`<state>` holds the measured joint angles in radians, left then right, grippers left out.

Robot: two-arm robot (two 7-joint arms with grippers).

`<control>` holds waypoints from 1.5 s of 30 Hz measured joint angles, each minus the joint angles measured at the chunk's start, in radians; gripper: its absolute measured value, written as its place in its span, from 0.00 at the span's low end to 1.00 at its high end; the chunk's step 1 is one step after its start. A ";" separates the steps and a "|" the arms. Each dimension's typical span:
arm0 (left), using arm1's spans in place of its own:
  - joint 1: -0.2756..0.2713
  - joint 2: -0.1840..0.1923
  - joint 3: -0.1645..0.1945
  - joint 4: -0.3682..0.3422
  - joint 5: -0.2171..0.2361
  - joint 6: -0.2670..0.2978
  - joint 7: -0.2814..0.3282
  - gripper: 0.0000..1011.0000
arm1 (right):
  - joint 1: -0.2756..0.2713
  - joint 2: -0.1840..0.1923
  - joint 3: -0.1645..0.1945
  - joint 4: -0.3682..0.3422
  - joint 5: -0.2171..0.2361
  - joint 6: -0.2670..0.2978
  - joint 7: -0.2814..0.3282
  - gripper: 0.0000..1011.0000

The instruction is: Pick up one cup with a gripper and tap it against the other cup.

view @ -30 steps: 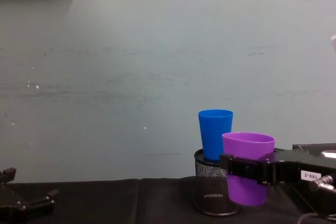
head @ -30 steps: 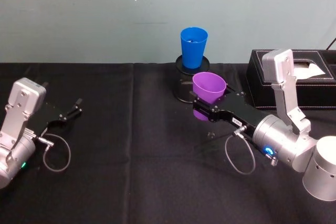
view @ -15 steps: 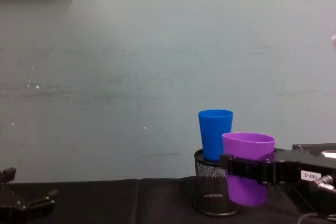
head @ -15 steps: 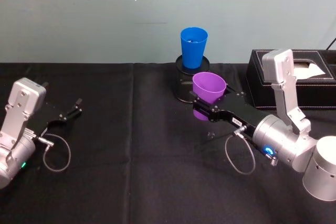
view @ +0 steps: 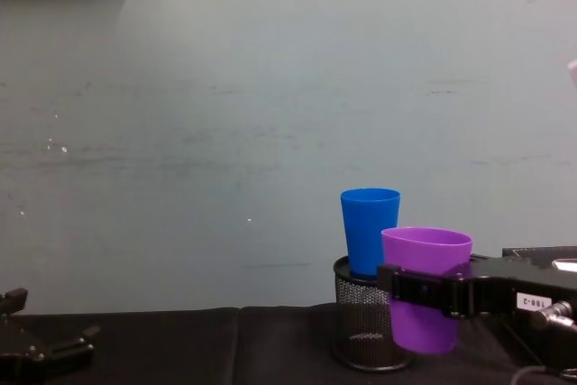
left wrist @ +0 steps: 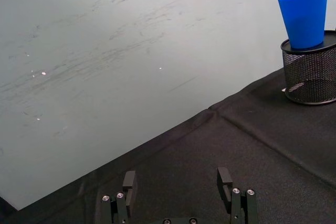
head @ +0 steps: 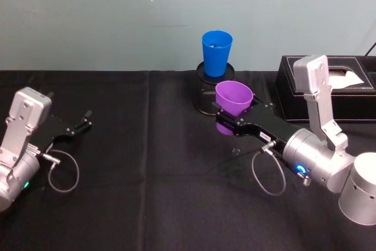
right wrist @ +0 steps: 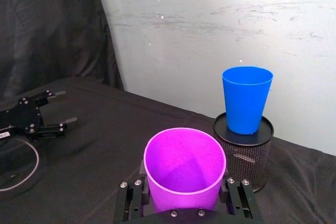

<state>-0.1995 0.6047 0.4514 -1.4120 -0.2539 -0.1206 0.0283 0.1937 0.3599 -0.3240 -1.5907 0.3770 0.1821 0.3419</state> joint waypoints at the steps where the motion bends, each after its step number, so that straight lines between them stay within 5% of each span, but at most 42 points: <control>1: 0.000 0.000 0.000 0.000 0.000 0.000 0.000 0.99 | 0.000 0.000 0.000 0.000 0.000 0.000 0.000 0.71; 45: 0.000 0.000 0.000 0.000 0.000 0.000 0.000 0.99 | 0.000 0.000 0.000 0.000 0.000 0.000 0.000 0.71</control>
<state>-0.1995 0.6047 0.4514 -1.4120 -0.2539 -0.1206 0.0283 0.1937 0.3599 -0.3240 -1.5907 0.3769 0.1821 0.3420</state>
